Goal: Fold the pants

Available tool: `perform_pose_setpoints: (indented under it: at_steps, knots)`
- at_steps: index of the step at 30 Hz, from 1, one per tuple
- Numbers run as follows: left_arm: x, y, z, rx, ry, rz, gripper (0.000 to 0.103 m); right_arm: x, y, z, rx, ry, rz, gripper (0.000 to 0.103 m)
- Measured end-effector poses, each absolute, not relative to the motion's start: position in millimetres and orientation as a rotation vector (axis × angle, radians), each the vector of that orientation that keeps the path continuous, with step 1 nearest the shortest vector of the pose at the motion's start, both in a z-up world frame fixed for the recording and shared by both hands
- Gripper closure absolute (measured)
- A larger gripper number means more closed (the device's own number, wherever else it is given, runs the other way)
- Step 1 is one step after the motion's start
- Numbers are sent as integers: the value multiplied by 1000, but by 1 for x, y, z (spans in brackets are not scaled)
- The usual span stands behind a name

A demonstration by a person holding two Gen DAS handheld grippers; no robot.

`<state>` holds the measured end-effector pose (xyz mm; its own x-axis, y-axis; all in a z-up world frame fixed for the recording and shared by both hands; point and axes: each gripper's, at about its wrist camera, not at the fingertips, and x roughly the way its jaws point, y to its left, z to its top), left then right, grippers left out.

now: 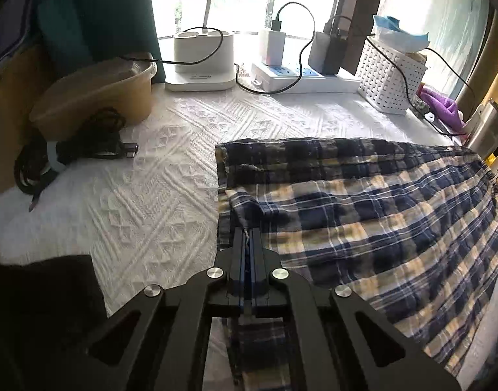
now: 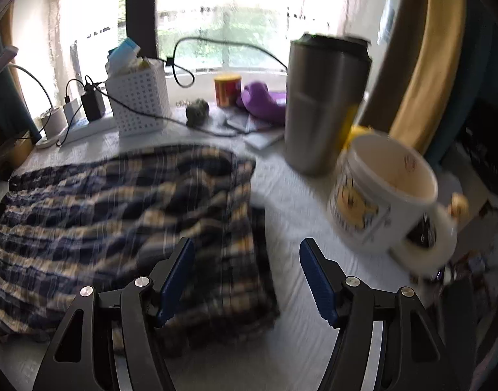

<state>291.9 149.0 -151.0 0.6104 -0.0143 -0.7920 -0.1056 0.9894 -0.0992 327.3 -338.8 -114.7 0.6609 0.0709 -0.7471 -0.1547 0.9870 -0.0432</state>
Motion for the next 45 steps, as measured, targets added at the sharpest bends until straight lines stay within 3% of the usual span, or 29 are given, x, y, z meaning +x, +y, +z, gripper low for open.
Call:
perform_pose_setpoints:
  at_steps: [14,15,18,19,38,39,40,45]
  knots:
    - [263,175,-127,-193,882,127,101,316,-340,-113,-112,862,102,34]
    - [257,172,-124,-195,875,124,95,314,-340,-112,-111,859,103,34]
    - [237,163,-117,-217,858,88,64,306,-338,-108,-106,853,108,34]
    - [230,159,-117,-222,857,79,62,304,-338,-107,-104,851,109,34]
    - [163,133,-151,-162,967,53,63,267,-326,-107,-95,843,137,34]
    - [161,127,-151,-127,963,38,74,266,-325,-107,-96,842,139,34]
    - [159,120,-152,-89,960,18,91,265,-324,-106,-99,841,140,34]
    - [154,120,-152,-79,936,20,96,259,-326,-103,-110,832,127,34]
